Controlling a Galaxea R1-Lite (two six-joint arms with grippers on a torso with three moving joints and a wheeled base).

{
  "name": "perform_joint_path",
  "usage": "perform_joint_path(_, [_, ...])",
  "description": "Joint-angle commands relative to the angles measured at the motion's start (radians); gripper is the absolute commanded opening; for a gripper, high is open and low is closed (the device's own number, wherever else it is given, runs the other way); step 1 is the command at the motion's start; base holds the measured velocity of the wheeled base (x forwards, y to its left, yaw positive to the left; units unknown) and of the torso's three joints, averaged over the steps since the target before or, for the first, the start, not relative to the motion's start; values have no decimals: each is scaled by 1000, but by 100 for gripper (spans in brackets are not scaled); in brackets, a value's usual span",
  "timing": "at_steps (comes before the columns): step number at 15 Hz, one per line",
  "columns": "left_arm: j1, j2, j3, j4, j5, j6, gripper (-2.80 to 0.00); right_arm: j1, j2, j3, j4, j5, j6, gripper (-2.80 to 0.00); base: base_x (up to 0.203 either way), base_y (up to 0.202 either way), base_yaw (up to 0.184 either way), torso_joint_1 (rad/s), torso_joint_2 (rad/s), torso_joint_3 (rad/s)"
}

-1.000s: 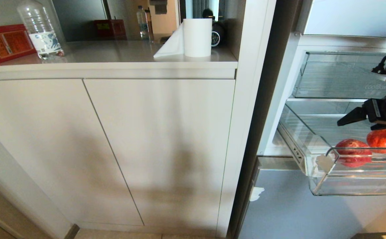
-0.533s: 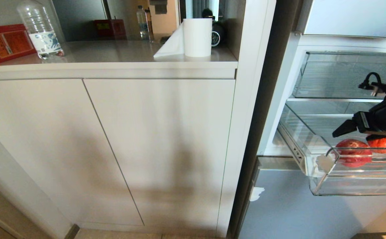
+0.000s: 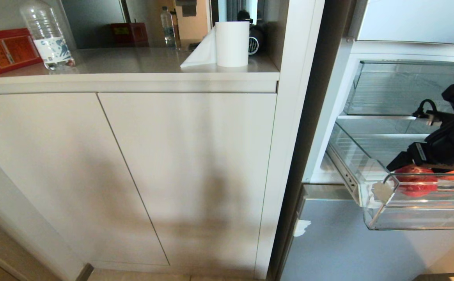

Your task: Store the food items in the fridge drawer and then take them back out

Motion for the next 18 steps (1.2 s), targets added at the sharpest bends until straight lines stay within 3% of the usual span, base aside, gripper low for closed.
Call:
perform_joint_path(1, [0,0,0,0,0,0,-280,0,9,12,5,-2,-5,0,0,0,0,0,0,0])
perform_joint_path(12, [0,0,0,0,0,0,-280,0,-12,50,-17,-20,-8,0,0,0,0,0,0,0])
perform_joint_path(13, [0,0,0,0,0,0,-280,0,-10,52,-18,-20,-8,-280,0,0,0,0,0,0])
perform_joint_path(18, [0,0,0,0,0,0,-280,-1,29,52,-19,-20,-6,-280,0,0,0,0,0,0])
